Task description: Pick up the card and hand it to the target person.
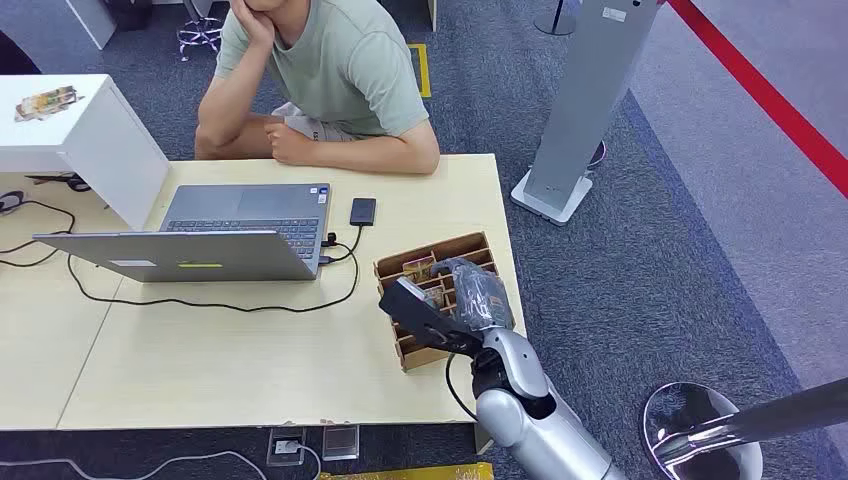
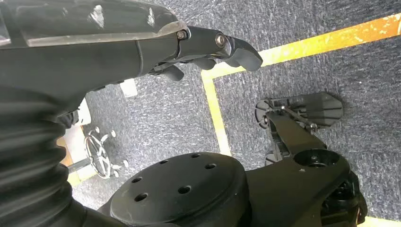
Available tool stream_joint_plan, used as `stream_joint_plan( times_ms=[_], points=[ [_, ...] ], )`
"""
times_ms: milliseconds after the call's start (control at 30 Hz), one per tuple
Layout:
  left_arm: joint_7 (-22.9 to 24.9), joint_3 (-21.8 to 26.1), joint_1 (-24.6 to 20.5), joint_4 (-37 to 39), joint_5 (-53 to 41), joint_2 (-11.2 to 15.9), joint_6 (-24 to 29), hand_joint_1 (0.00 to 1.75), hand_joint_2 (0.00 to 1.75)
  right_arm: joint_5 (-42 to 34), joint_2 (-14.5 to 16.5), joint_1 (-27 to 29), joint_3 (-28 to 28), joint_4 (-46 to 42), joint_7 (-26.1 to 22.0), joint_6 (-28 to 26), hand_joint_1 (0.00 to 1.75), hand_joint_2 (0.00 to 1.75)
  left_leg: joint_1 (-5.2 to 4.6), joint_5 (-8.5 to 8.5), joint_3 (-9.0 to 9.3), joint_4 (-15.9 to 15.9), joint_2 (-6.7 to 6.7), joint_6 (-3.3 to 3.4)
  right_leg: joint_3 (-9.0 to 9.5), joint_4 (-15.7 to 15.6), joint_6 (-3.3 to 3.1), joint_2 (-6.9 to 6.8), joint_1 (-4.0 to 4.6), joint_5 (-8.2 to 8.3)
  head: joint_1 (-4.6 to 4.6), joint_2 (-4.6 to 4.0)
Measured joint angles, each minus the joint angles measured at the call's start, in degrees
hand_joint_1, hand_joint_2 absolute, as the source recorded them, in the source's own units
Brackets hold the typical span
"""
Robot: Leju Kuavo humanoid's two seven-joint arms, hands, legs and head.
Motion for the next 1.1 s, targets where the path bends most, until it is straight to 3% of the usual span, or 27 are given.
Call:
stream_joint_plan(
  times_ms=[1100],
  points=[
    [0.08,0.0,-0.01,0.0,-0.28,0.0,-0.19,0.0,1.75,-0.91,0.98,-0.87,0.28,6.14,-0.26,0.57,0.82,1.75,0.0,0.0,-0.01,0.0,-0.01,0.0,0.0,0.0,0.0,-0.01,0.0,0.0,-0.01,0.0]
  ],
)
